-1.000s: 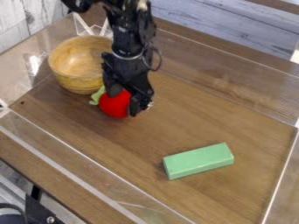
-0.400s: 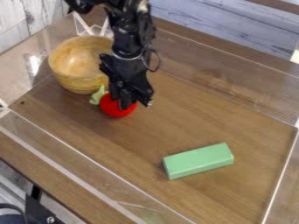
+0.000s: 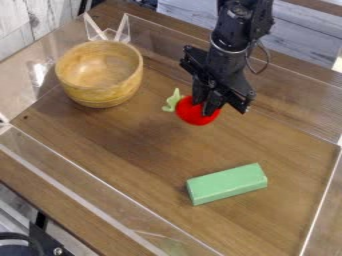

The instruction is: Move the red object to the right side of the table

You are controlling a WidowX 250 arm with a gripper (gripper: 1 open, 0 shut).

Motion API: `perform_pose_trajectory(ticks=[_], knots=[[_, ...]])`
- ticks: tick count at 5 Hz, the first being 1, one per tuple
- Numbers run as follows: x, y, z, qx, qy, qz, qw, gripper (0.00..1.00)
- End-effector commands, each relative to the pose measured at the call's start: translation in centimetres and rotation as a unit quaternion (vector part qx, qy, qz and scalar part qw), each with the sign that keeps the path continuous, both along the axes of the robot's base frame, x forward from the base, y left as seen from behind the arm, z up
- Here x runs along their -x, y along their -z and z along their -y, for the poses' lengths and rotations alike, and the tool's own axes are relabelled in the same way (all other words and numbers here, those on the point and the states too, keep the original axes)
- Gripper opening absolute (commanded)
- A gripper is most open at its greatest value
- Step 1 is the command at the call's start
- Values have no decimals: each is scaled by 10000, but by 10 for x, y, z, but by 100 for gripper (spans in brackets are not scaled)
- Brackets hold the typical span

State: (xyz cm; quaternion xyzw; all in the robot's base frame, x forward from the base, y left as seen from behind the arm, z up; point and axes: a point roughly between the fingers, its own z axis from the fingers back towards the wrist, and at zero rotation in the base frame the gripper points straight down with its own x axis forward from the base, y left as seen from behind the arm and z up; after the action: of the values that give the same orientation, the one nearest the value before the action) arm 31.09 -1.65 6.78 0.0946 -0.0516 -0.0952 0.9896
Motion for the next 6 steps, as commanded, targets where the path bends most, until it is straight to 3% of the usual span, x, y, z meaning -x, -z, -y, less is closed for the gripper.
perform_pose_trajectory(ticks=[1, 2, 3, 4, 5, 6], knots=[[-25, -26, 37, 19, 72, 383, 9992, 0], [-43, -29, 86, 46, 228, 488, 9985, 0], [-54, -20, 126, 112, 369, 543, 9978, 0], [-56, -8, 142, 204, 335, 543, 9978, 0], [-57, 6, 143, 167, 327, 427, 9984, 0], [-59, 18, 143, 134, 341, 315, 9988, 100]])
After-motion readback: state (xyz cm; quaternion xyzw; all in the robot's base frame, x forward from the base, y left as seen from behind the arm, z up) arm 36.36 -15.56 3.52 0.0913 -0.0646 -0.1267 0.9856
